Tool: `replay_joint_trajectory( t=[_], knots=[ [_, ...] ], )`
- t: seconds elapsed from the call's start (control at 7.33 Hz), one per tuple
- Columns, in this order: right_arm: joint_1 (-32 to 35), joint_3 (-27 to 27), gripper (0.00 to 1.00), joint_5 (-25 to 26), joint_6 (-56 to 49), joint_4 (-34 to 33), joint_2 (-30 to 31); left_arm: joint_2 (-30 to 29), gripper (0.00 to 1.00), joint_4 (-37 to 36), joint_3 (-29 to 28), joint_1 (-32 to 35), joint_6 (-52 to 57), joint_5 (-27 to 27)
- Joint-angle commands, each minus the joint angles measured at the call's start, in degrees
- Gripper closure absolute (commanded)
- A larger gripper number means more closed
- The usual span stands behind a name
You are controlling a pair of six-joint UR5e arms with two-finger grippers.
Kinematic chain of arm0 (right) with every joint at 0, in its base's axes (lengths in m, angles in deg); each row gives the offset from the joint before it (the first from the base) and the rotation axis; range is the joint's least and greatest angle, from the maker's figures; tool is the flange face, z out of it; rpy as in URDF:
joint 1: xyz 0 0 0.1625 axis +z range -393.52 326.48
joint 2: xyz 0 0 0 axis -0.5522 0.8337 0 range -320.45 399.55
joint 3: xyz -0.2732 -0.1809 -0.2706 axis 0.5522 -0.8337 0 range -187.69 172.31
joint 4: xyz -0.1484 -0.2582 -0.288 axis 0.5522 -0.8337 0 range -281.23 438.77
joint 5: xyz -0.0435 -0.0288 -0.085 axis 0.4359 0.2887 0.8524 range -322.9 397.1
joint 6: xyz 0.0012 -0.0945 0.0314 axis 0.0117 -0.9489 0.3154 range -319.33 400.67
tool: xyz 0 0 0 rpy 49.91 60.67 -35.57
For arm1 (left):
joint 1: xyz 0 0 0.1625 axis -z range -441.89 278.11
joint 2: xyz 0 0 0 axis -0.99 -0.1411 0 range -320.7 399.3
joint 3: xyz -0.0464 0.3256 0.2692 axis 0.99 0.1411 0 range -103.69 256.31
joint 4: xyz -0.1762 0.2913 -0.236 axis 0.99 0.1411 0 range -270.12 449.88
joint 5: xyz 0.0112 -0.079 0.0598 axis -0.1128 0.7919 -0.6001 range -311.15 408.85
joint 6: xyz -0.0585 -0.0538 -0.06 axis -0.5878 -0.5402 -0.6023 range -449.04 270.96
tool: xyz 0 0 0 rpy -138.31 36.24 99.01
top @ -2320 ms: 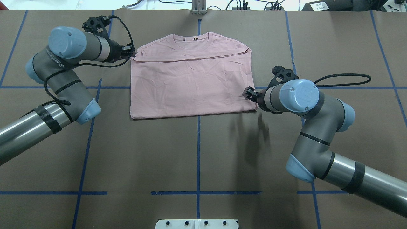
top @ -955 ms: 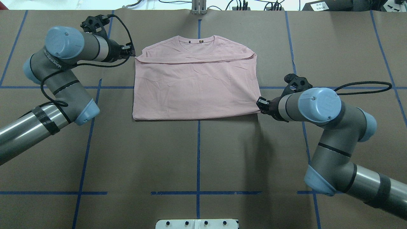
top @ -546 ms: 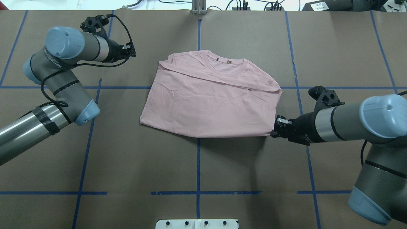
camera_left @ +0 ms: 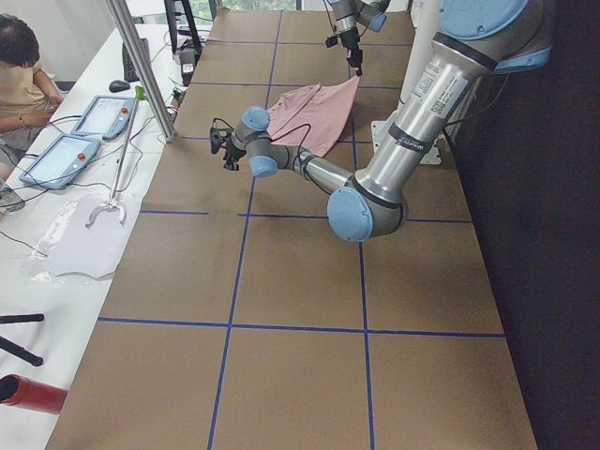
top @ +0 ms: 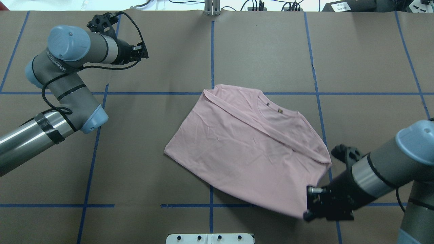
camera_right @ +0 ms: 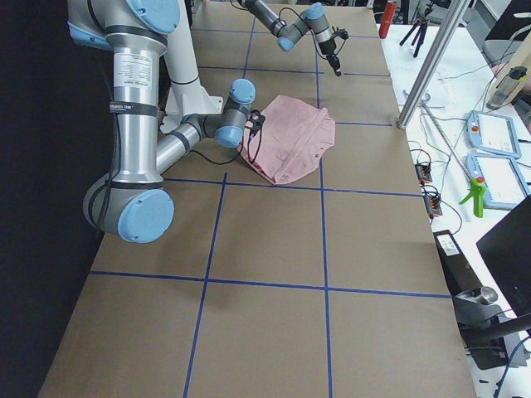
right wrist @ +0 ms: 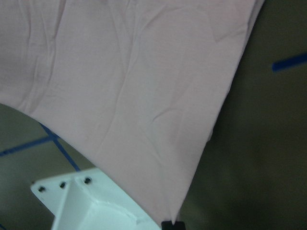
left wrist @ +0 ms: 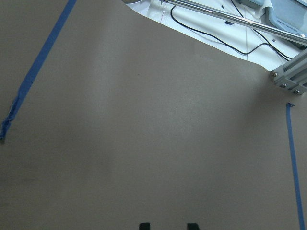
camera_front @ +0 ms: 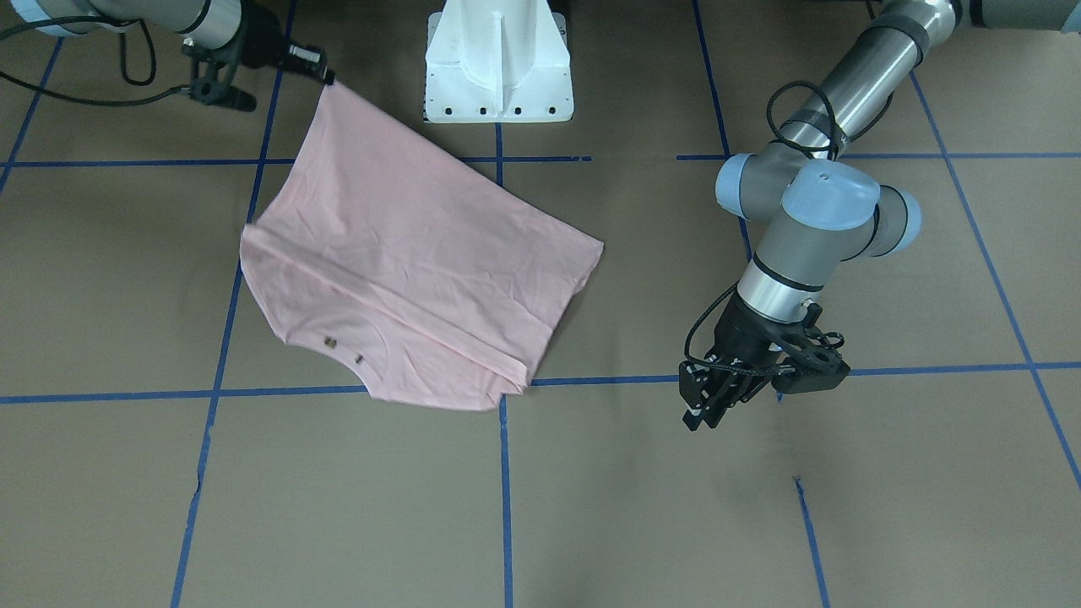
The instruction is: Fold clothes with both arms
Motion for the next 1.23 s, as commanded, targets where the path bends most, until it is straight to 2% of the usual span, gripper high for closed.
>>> replay_joint_trajectory(
  t=[0.0,0.14,0.27,0.41,0.55,0.68,0.82,0.96,1.09],
  knots=[
    [-13.9,-0.1,0.01,3.3,3.3,0.0,0.2,0.0,0.62,-0.1,1.2,0.0,-1.0,3.3],
    [-18.2,-0.3,0.00,8.9,3.5,0.0,0.5,0.0,0.62,-0.1,1.9,0.0,-2.3,5.5],
    [-18.9,-0.1,0.00,12.0,3.5,0.0,0.6,0.0,0.62,-0.1,3.1,0.0,-4.0,7.7],
    [-14.4,0.3,0.00,11.6,3.4,0.0,0.2,0.2,0.62,-0.9,4.9,0.2,-6.5,11.4],
    [-6.6,0.5,0.00,11.4,3.2,0.0,0.0,1.3,0.61,-6.0,9.9,0.1,-8.3,14.9],
    [2.2,0.2,0.00,11.3,3.0,0.0,-0.1,2.7,0.58,-11.7,15.0,-0.5,-9.6,15.1],
    [10.9,-0.4,0.00,11.9,1.7,0.0,-0.8,6.1,0.52,-13.8,20.7,-3.4,-12.0,14.6],
    [18.8,-2.5,0.00,12.0,-3.3,0.0,-3.1,8.7,0.47,-15.5,24.6,-7.7,-15.2,12.7],
    [24.3,-5.7,0.00,12.1,-8.6,-0.1,-4.4,8.7,0.46,-19.1,25.7,-13.4,-18.8,6.3]
  ],
)
